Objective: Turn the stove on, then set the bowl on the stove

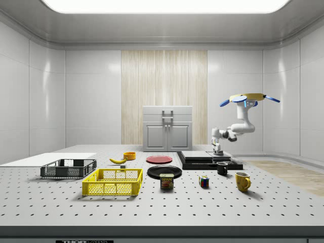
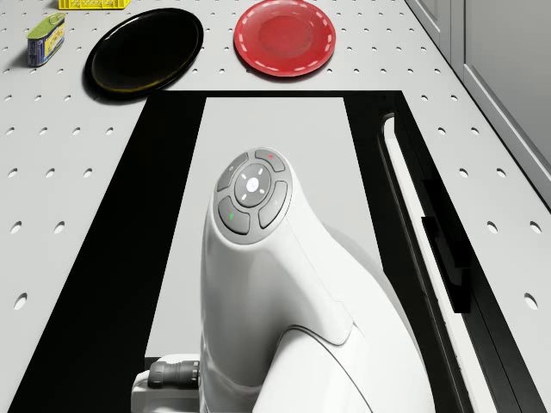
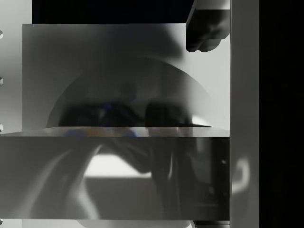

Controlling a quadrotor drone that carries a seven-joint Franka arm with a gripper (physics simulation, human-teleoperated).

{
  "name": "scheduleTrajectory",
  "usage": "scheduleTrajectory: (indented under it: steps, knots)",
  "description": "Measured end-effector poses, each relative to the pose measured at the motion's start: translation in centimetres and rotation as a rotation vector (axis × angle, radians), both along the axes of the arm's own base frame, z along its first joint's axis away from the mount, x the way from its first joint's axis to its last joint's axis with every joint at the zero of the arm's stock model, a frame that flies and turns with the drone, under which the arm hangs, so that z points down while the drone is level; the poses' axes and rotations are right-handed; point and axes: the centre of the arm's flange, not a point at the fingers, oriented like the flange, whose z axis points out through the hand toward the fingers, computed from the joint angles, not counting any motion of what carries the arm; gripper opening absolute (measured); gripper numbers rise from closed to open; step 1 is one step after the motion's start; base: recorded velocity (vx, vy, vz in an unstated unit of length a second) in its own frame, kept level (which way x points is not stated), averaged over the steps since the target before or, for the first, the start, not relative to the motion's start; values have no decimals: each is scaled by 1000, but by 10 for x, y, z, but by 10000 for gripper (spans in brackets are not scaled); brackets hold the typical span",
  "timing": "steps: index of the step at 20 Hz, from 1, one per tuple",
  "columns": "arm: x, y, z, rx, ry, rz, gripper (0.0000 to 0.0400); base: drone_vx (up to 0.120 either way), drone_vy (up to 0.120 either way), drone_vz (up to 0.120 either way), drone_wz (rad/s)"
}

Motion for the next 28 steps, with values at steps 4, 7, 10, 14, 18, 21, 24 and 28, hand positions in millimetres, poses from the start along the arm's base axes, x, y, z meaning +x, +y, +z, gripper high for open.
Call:
scheduleTrajectory:
  steps: [4,7,10,14,18,21,24,28]
  knots:
    - [0,-5,0,0,0,-1,400,0,0,0,0]
    - [0,-9,0,0,0,0,400,0,0,0,0]
    - [0,-11,0,0,0,0,400,0,0,0,0]
    - [0,-15,0,0,0,0,400,0,0,0,0]
    - [0,-21,0,0,0,0,400,0,0,0,0]
    - [0,-26,0,0,0,0,400,0,0,0,0]
    - [0,-31,0,0,0,0,400,0,0,0,0]
    - [0,-34,0,0,0,0,400,0,0,0,0]
